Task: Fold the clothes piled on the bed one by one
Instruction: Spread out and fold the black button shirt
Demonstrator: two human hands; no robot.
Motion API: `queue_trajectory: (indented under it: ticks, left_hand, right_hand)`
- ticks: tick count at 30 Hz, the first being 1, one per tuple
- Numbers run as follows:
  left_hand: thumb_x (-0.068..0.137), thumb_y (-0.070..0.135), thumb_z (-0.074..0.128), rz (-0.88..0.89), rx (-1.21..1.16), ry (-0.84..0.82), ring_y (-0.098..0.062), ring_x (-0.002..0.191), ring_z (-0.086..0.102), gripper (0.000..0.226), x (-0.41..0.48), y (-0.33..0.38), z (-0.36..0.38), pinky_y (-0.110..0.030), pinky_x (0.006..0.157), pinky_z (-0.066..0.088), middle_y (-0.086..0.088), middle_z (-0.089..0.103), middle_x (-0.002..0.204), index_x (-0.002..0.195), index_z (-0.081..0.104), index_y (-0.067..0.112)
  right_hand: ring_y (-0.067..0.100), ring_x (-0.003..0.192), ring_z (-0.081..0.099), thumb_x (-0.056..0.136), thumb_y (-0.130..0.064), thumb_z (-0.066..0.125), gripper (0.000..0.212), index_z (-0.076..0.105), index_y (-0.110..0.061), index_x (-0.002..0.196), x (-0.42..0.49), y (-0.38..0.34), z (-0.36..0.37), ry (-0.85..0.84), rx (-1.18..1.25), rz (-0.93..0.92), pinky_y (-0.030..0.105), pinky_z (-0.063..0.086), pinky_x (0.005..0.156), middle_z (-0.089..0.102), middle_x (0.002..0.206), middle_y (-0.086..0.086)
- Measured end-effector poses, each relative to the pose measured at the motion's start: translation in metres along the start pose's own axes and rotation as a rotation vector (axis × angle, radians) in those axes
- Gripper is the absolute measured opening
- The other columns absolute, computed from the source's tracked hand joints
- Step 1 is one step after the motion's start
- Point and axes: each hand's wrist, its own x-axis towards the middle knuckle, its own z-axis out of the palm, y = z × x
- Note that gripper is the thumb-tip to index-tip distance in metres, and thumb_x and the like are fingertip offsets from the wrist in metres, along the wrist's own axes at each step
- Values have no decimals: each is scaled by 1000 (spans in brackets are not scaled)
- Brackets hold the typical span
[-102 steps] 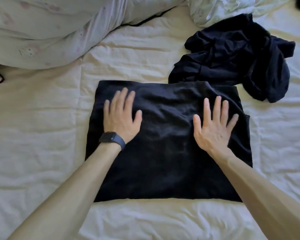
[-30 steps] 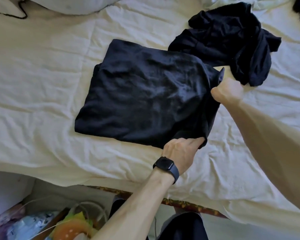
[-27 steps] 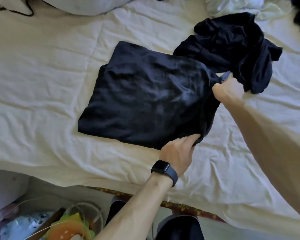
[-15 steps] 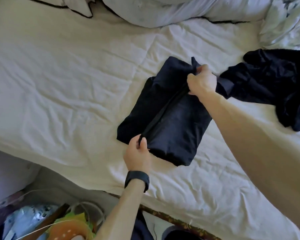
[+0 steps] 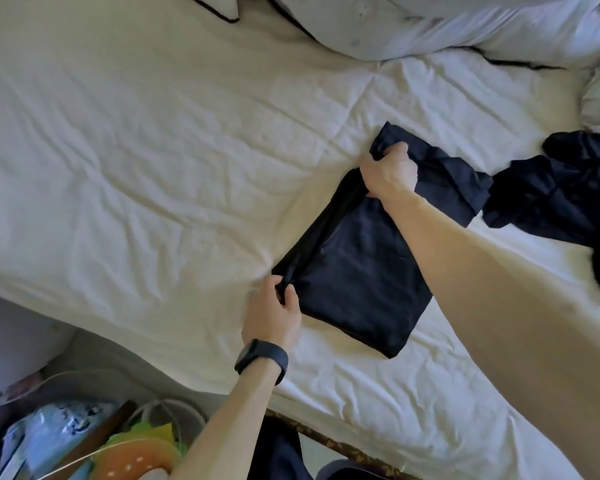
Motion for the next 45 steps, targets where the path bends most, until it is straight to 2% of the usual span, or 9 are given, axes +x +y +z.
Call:
queue_trajectory:
  ticks: [9, 13, 19, 23, 27, 31, 35, 41, 45]
  left_hand:
    - [90, 47, 66, 486, 175, 90, -30, 120, 50, 60, 46, 92, -10, -45, 94, 49, -9, 51, 136, 137, 50, 14]
    - [88, 55, 64, 514, 236, -72, -28, 115, 55, 58, 92, 166, 18, -42, 92, 50, -7, 59, 127, 130, 51, 18]
    - [96, 32, 58, 548, 327, 36, -32, 110, 61, 28, 131, 192, 35, -35, 82, 47, -3, 66, 121, 121, 58, 22]
    - [93, 36, 54, 992, 628, 273, -38, 137, 39, 62, 109, 167, 47, -52, 108, 35, -16, 38, 152, 149, 40, 14]
    - [96, 44, 47, 1308, 928, 5, -24, 154, 13, 70, 72, 106, 63, -56, 120, 9, -2, 14, 167, 159, 23, 28]
    - [100, 46, 43, 1115, 982, -4, -25, 154, 13, 62, 62, 55, 42, -61, 119, 11, -1, 11, 168, 158, 22, 37]
    - [96, 48, 52, 807, 597, 167, -36, 135, 40, 64, 57, 37, 4, -53, 109, 35, -16, 39, 151, 152, 40, 19]
    - [83, 51, 72, 126, 192, -97, -18, 95, 62, 41, 25, 24, -9, -26, 67, 46, 8, 63, 99, 108, 55, 23]
    - [90, 45, 69, 64, 177, -263, -10, 87, 62, 17, 36, 17, -24, -22, 61, 42, 12, 67, 89, 88, 63, 29]
  right_hand:
    - [0, 98, 65, 91, -62, 57, 35, 60, -33, 110, -84, 101, -39, 289, 589, 86, 36, 55, 95, 68, 107, -13]
    - [7, 113, 54, 94, -52, 60, 35, 55, -28, 120, -114, 169, -26, 385, 408, 117, 23, 43, 93, 55, 118, -13]
    - [27, 141, 30, 97, -41, 62, 63, 37, -22, 152, -139, 219, -2, 211, 57, 44, 42, 33, 117, 35, 153, 7]
    - [27, 147, 25, 96, -45, 56, 66, 34, -25, 155, -146, 223, 10, 338, 87, -36, 43, 27, 120, 25, 163, 6]
    - [33, 153, 23, 100, -43, 52, 61, 38, -26, 157, -152, 225, 25, 398, -91, -153, 46, 22, 122, 21, 168, 13]
    - [33, 155, 18, 103, -42, 52, 62, 31, -31, 160, -177, 242, 34, 208, -218, -109, 54, 23, 122, 15, 170, 13]
    - [0, 127, 49, 96, -49, 60, 57, 41, -34, 148, -193, 251, 17, 203, 336, 71, 20, 41, 104, 47, 145, -15]
    - [3, 71, 66, 96, -43, 64, 24, 76, -26, 85, -197, 260, 9, -87, 707, 377, 14, 46, 59, 74, 79, -18]
    - [4, 78, 74, 98, -33, 66, 17, 79, -27, 90, -192, 270, 8, -164, 759, 359, 26, 56, 70, 79, 88, -9]
